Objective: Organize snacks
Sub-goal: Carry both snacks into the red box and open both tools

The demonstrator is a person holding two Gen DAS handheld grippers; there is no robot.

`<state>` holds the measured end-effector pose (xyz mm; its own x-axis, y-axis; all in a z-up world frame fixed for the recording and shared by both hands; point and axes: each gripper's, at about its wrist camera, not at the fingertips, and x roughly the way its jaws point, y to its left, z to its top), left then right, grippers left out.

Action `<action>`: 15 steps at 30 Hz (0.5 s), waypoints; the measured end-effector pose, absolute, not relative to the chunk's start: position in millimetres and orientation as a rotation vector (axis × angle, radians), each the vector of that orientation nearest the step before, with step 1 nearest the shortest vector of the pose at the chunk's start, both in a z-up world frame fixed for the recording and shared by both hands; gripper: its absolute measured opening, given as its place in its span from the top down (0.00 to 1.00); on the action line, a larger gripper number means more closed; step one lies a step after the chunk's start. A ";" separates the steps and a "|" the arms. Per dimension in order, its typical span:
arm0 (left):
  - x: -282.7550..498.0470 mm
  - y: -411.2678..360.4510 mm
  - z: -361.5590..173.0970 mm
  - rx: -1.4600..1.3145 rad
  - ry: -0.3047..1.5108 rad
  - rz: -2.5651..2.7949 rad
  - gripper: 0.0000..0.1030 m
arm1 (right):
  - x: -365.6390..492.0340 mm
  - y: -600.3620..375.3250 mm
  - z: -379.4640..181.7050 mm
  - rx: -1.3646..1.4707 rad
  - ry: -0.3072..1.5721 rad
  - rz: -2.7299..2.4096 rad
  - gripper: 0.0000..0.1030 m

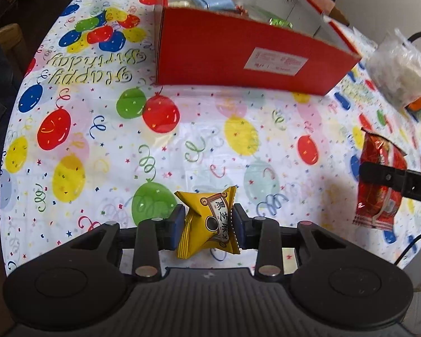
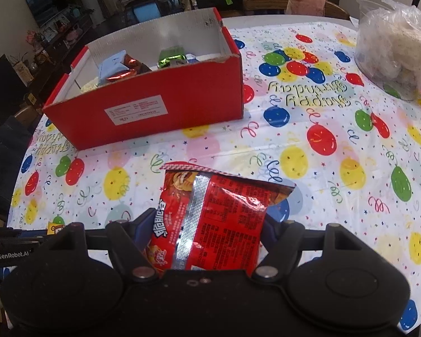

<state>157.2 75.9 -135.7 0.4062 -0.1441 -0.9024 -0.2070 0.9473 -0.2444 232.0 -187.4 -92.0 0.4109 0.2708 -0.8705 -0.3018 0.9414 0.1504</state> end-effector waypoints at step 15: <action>167.1 67.1 -80.4 -0.302 1.025 0.039 0.66 | 247.0 -188.4 -54.2 -0.020 1.003 0.420 0.29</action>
<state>167.1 67.1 -80.4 0.5225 -0.1081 -0.8457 -0.1728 0.9579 -0.2292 247.0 -188.4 -54.2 0.4645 0.3332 -0.8205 -0.3511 0.9199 0.1749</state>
